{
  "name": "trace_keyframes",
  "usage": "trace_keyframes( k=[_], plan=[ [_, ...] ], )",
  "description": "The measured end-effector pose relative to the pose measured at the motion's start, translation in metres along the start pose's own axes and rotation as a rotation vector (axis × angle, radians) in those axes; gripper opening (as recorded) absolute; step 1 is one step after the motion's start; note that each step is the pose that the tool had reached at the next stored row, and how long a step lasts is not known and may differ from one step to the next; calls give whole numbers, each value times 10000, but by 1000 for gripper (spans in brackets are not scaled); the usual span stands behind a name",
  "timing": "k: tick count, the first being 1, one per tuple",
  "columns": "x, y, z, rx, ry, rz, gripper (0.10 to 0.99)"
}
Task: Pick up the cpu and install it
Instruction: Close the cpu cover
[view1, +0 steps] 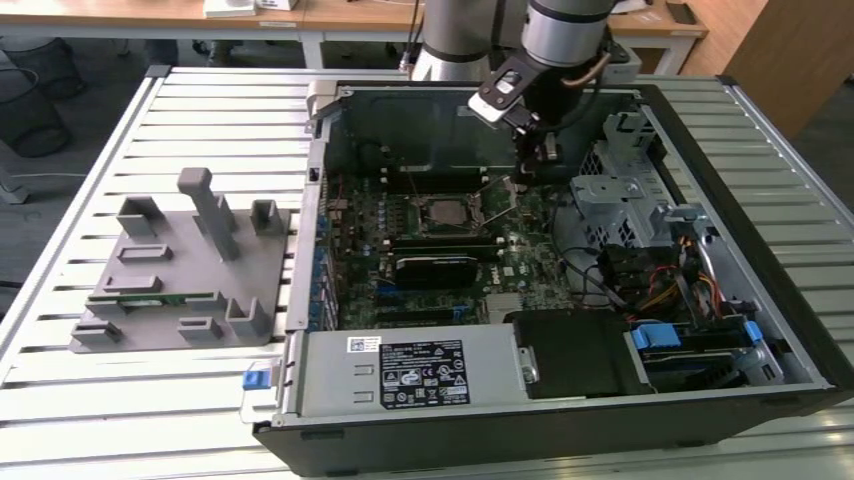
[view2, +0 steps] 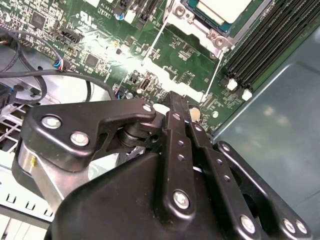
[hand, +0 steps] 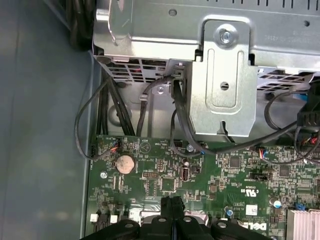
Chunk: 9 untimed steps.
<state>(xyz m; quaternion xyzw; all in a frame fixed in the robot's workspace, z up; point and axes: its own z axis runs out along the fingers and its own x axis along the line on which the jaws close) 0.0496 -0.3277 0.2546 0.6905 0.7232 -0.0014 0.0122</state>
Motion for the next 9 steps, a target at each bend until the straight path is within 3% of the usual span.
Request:
trace_keyframes(
  k=[9],
  plan=[
    [0, 60, 36, 116, 4, -2, 106]
  ],
)
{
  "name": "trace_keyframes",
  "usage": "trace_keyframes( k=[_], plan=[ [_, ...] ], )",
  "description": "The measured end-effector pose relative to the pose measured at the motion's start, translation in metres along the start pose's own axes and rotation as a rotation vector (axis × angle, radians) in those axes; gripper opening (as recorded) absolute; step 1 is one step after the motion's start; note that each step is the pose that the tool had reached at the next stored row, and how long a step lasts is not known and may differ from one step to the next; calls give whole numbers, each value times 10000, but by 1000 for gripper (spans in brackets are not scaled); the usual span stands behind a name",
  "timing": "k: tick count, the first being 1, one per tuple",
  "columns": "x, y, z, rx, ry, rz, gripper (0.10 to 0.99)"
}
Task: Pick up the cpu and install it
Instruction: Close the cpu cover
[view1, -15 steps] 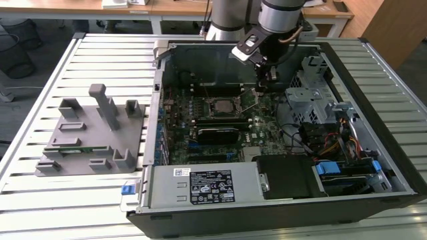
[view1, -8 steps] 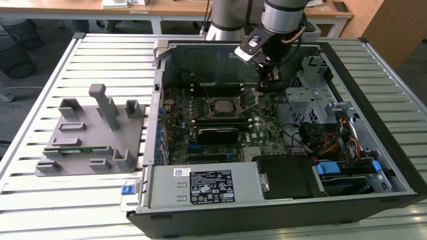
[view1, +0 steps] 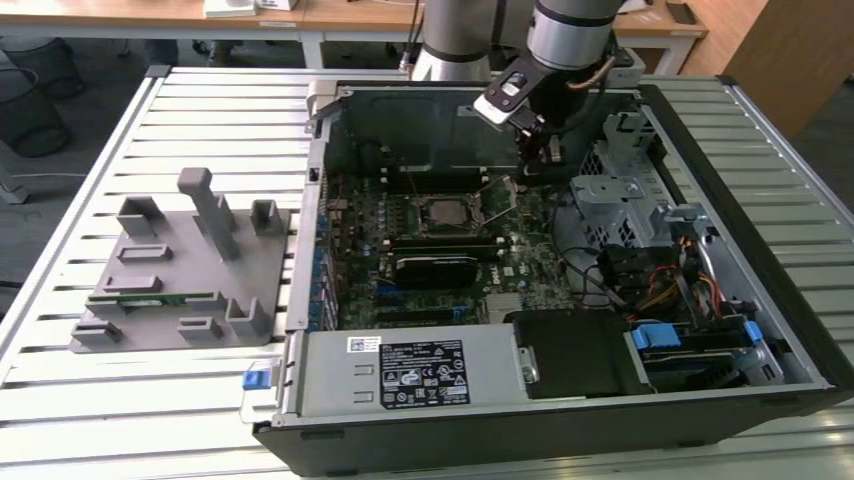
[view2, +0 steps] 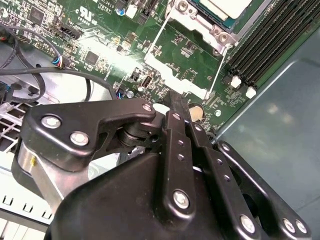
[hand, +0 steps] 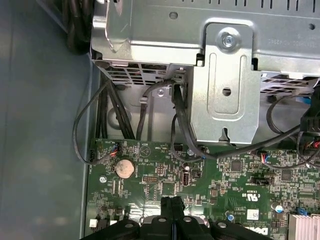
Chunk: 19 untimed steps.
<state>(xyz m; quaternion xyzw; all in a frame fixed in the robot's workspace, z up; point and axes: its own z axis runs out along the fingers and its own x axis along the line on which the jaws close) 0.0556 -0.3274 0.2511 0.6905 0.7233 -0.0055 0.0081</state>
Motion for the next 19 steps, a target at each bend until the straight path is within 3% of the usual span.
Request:
trace_keyframes(
  k=[9, 16, 19],
  plan=[
    [-1, 65, 68, 51, 2, -1, 106],
    [1, 66, 190, 87, 5, -1, 106],
    [1, 55, 192, 90, 3, -2, 106]
  ],
)
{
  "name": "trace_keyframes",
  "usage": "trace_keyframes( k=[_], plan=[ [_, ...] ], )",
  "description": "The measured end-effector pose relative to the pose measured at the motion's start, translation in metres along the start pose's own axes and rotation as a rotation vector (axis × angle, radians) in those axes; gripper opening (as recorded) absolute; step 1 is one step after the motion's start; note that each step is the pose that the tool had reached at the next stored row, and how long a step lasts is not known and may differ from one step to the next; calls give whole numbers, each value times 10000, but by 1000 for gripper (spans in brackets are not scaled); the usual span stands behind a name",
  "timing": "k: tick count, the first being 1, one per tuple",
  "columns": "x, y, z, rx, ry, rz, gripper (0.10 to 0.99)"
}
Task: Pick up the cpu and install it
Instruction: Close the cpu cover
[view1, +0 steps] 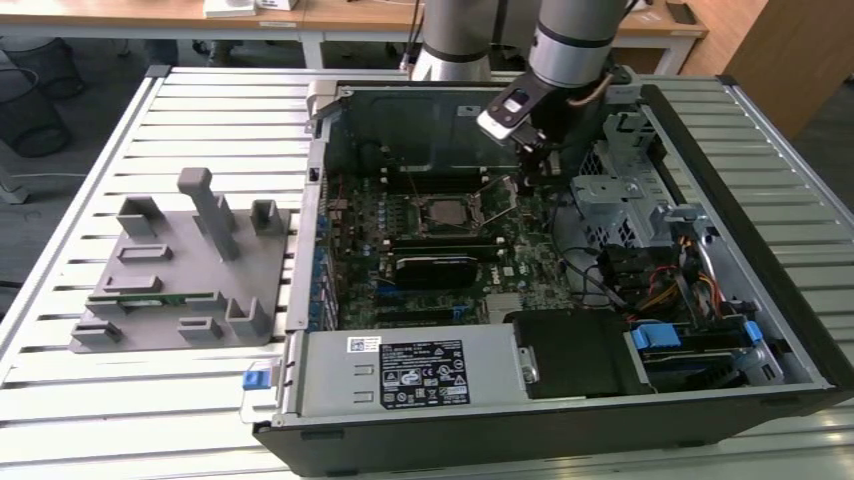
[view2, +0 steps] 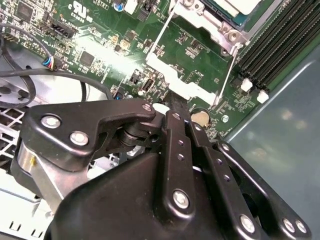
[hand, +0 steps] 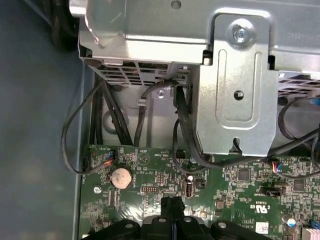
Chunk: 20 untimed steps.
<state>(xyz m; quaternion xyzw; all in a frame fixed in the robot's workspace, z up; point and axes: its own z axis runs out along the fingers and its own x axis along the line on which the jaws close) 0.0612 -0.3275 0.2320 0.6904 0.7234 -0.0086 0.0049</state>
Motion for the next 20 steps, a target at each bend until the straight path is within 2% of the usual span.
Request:
trace_keyframes(
  k=[3, 10, 20],
  plan=[
    [2, -31, -23, -1, 12, 1, 106],
    [4, -124, -128, -1, 43, 0, 106],
    [16, -386, -145, -1, 60, 0, 106]
  ],
)
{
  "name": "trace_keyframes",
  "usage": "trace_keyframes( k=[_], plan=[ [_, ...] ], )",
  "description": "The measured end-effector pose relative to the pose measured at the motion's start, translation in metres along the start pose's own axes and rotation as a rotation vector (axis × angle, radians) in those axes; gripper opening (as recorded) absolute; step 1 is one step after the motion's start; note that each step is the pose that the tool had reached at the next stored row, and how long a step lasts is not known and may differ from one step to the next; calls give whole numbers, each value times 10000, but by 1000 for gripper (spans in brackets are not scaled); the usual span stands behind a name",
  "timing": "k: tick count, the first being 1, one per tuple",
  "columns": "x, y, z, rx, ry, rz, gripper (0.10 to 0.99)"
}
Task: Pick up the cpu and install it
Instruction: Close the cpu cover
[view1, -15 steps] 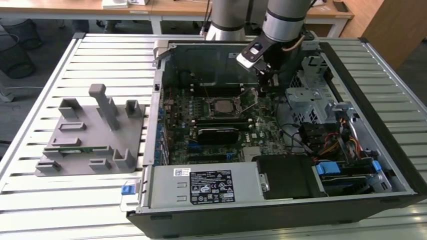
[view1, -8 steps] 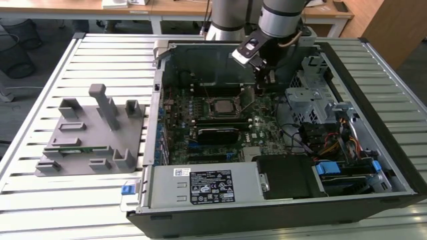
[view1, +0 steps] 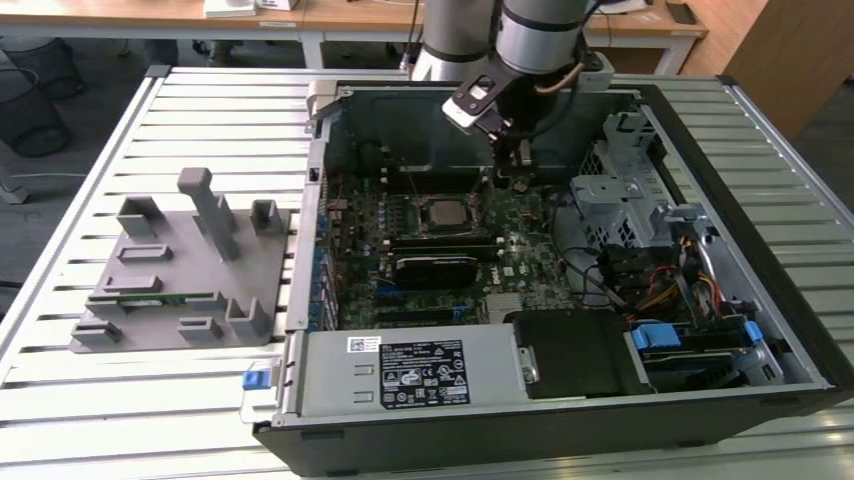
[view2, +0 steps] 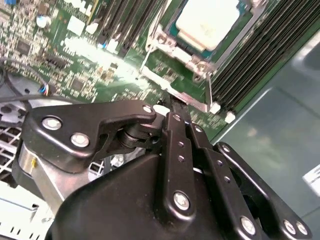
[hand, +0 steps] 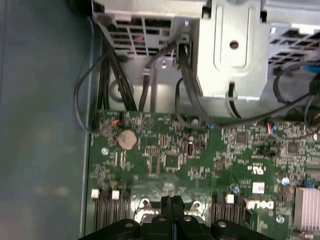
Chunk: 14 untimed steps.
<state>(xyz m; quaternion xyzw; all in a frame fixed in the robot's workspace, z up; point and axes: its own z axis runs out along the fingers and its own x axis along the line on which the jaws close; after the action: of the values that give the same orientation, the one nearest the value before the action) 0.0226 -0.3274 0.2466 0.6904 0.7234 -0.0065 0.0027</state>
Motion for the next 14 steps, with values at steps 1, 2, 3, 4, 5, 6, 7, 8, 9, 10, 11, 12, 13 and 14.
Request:
trace_keyframes(
  k=[1, 2, 3, 4, 5, 6, 7, 8, 9, 10, 11, 12, 13, 14],
  plan=[
    [1, -25, 1, -1, 1, 0, 106],
    [2, -51, 2, -1, 2, 1, 106],
    [3, -70, 3, -1, 2, 1, 106],
    [4, -85, 4, 0, 1, 1, 106],
    [5, -94, 5, 0, -1, 1, 106],
    [5, -98, 6, 1, -2, 1, 106],
    [5, -101, 8, 1, -2, 1, 106],
    [5, -104, 10, 0, 0, 1, 106],
    [6, -110, 12, 0, 0, 0, 106],
    [6, -119, 14, -1, 0, 0, 106],
    [6, -128, 16, 0, -1, 0, 106],
    [7, -136, 18, -1, 0, 1, 106],
    [7, -143, 21, 0, 0, 1, 106],
    [8, -152, 25, -1, 2, 0, 106]
  ],
)
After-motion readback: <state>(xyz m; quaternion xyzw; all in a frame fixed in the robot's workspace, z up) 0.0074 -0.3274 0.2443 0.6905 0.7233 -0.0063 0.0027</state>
